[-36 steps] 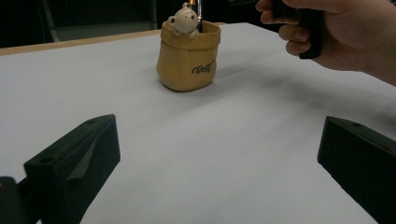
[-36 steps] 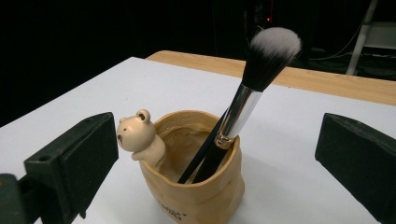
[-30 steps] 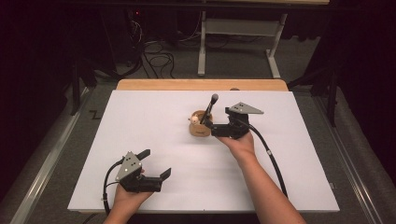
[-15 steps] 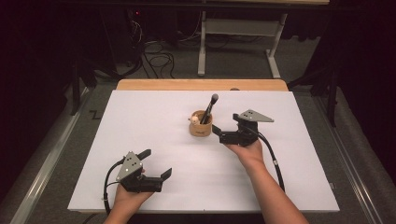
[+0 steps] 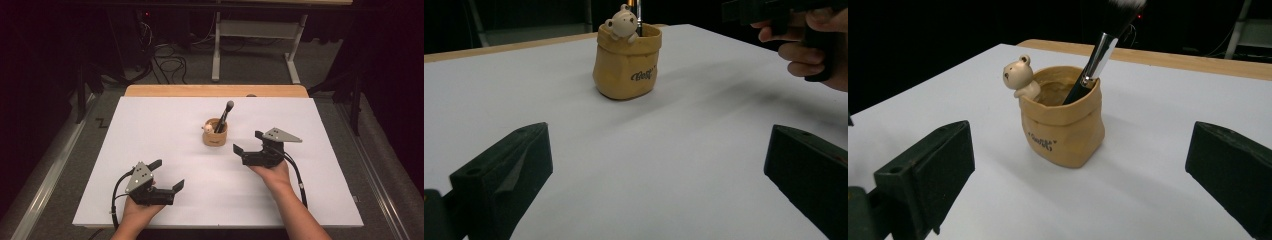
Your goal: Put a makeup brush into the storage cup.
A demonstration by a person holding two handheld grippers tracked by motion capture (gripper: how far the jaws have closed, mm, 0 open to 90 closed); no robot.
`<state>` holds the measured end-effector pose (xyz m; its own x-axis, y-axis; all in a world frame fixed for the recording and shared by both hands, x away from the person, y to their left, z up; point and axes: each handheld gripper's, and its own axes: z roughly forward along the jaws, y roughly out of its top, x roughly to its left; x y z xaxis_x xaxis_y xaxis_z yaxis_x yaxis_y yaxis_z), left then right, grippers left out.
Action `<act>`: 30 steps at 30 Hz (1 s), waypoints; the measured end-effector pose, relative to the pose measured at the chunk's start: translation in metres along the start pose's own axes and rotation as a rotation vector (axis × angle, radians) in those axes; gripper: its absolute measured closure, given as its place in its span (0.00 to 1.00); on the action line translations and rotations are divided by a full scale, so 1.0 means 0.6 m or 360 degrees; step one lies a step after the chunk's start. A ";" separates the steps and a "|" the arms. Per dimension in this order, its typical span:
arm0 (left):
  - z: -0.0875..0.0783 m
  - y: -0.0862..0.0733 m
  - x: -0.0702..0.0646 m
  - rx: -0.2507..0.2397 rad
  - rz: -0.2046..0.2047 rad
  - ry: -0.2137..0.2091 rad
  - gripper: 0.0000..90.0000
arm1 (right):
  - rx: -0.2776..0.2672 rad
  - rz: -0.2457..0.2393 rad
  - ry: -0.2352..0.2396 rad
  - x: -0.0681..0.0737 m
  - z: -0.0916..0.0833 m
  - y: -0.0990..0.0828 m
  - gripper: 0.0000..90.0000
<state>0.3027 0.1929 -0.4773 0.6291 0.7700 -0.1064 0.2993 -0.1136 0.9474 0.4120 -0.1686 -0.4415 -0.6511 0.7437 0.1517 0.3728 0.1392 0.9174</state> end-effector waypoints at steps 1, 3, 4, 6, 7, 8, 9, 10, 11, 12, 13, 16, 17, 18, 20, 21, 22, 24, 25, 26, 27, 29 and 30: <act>0.000 0.000 0.000 0.0001 0.0001 0.0002 0.00 | -0.0001 -0.0007 0.0003 0.000 -0.005 -0.003 0.00; 0.000 0.000 0.000 0.0002 0.0001 0.0005 0.00 | 0.0000 -0.0008 0.0006 0.000 -0.014 -0.008 0.00; 0.000 0.000 0.000 0.0003 0.0002 0.0006 0.00 | -0.0007 -0.0008 0.0007 0.000 -0.021 -0.012 0.00; 0.000 0.000 0.001 0.0003 0.0001 0.0007 0.00 | -0.0009 -0.0014 0.0009 -0.001 -0.030 -0.016 0.00; 0.000 0.000 0.001 0.0000 -0.0003 0.0010 0.00 | -0.0015 -0.0011 0.0005 -0.001 -0.035 -0.018 0.00; 0.000 0.000 0.002 0.0002 -0.0004 0.0012 0.00 | -0.0016 -0.0016 0.0006 -0.002 -0.040 -0.020 0.00; 0.000 0.000 0.003 0.0005 -0.0006 0.0014 0.00 | -0.0019 -0.0013 0.0006 -0.003 -0.045 -0.022 0.00; 0.000 0.000 0.003 0.0004 -0.0008 0.0013 0.00 | -0.0020 -0.0007 0.0002 -0.005 -0.052 -0.025 0.00; 0.000 0.000 0.003 0.0000 -0.0018 0.0015 0.00 | -0.0019 -0.0013 0.0001 -0.006 -0.054 -0.026 0.00; 0.000 0.000 0.004 -0.0001 -0.0019 0.0017 0.00 | -0.0021 -0.0015 0.0000 -0.007 -0.061 -0.029 0.00; 0.000 -0.001 0.004 0.0000 -0.0019 0.0018 0.00 | -0.0025 -0.0016 0.0003 -0.010 -0.067 -0.032 0.00; -0.001 -0.001 0.005 0.0003 -0.0018 0.0021 0.00 | -0.0025 -0.0009 -0.0019 -0.015 -0.083 -0.040 0.00; -0.001 -0.001 0.005 -0.0002 -0.0024 0.0025 0.00 | -0.0028 -0.0003 -0.0021 -0.016 -0.087 -0.043 0.00; -0.002 0.000 0.006 -0.0001 -0.0024 0.0027 0.00 | -0.0029 -0.0005 -0.0022 -0.018 -0.093 -0.045 0.00; -0.003 0.000 0.007 0.0000 -0.0025 0.0031 0.00 | -0.0031 -0.0013 -0.0032 -0.022 -0.104 -0.051 0.00; -0.004 0.000 0.007 -0.0001 -0.0027 0.0033 0.00 | -0.0028 -0.0014 -0.0029 -0.024 -0.110 -0.053 0.00; -0.004 0.000 0.007 -0.0001 -0.0028 0.0035 0.00 | -0.0028 -0.0014 -0.0029 -0.026 -0.117 -0.056 0.00; -0.004 -0.001 0.007 -0.0005 -0.0034 0.0039 0.00 | -0.0035 -0.0019 -0.0049 -0.029 -0.127 -0.060 0.00; -0.004 -0.001 0.008 -0.0004 -0.0037 0.0041 0.00 | -0.0030 -0.0018 -0.0043 -0.030 -0.132 -0.062 0.00; -0.004 -0.001 0.008 -0.0004 -0.0038 0.0041 0.00 | -0.0038 -0.0021 -0.0059 -0.032 -0.138 -0.064 0.00; -0.004 0.000 0.008 0.0003 -0.0035 0.0041 0.00 | -0.0036 -0.0020 -0.0051 -0.034 -0.143 -0.066 0.00; -0.004 0.000 0.008 0.0003 -0.0044 0.0043 0.00 | -0.0046 -0.0024 -0.0066 -0.037 -0.154 -0.070 0.00; -0.005 0.000 0.008 0.0009 -0.0044 0.0041 0.00 | -0.0053 -0.0026 -0.0068 -0.039 -0.159 -0.072 0.00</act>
<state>0.3036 0.1985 -0.4767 0.6018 0.7889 -0.1244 0.3203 -0.0958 0.9425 0.3478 -0.2543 -0.4495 -0.6279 0.7688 0.1211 0.3397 0.1307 0.9314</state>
